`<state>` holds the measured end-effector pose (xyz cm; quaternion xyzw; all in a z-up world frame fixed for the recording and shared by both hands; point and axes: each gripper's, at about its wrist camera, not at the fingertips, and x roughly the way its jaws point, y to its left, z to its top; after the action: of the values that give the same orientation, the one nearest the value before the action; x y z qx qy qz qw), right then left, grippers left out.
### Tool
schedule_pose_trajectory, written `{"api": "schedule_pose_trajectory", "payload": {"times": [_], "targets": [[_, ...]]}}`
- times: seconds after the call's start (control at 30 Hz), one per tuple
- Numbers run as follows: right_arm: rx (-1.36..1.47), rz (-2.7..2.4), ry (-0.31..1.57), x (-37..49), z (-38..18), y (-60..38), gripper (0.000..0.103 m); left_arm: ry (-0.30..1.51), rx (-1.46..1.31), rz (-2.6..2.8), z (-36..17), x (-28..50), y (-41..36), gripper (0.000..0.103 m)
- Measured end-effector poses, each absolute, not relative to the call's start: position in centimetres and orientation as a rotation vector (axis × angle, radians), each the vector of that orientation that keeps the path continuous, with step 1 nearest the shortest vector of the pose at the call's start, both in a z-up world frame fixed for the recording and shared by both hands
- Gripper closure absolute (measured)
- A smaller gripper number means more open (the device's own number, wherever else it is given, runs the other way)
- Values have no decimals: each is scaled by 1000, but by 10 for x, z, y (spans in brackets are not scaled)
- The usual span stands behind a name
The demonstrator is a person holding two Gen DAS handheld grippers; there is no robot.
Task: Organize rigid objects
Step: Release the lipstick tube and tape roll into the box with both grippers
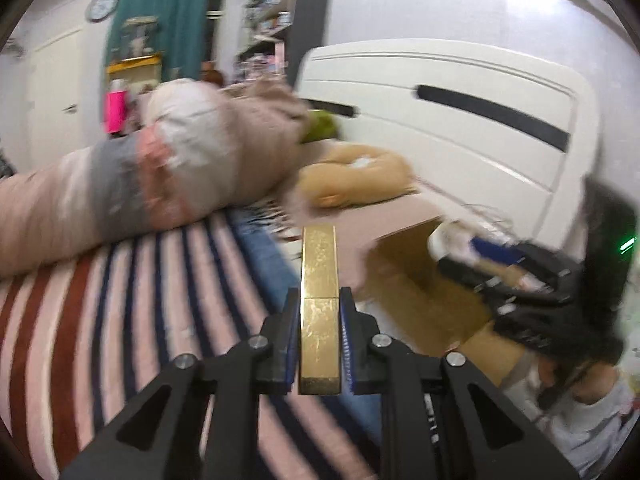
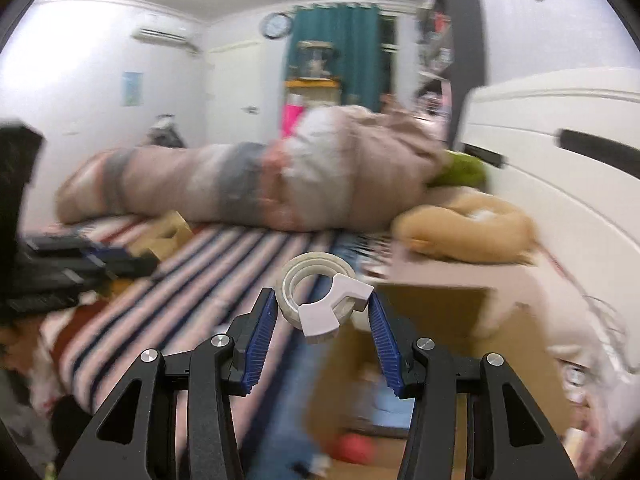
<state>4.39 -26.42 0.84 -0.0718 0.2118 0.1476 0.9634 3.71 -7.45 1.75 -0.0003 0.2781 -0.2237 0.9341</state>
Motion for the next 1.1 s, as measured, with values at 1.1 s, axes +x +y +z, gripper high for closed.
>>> {"api": "schedule_pose_trajectory", "payload": {"times": [1.1], "targets": [[-158,150,623,58,-47,-360,49,844,155,-759,-23,103,-260,88]]}}
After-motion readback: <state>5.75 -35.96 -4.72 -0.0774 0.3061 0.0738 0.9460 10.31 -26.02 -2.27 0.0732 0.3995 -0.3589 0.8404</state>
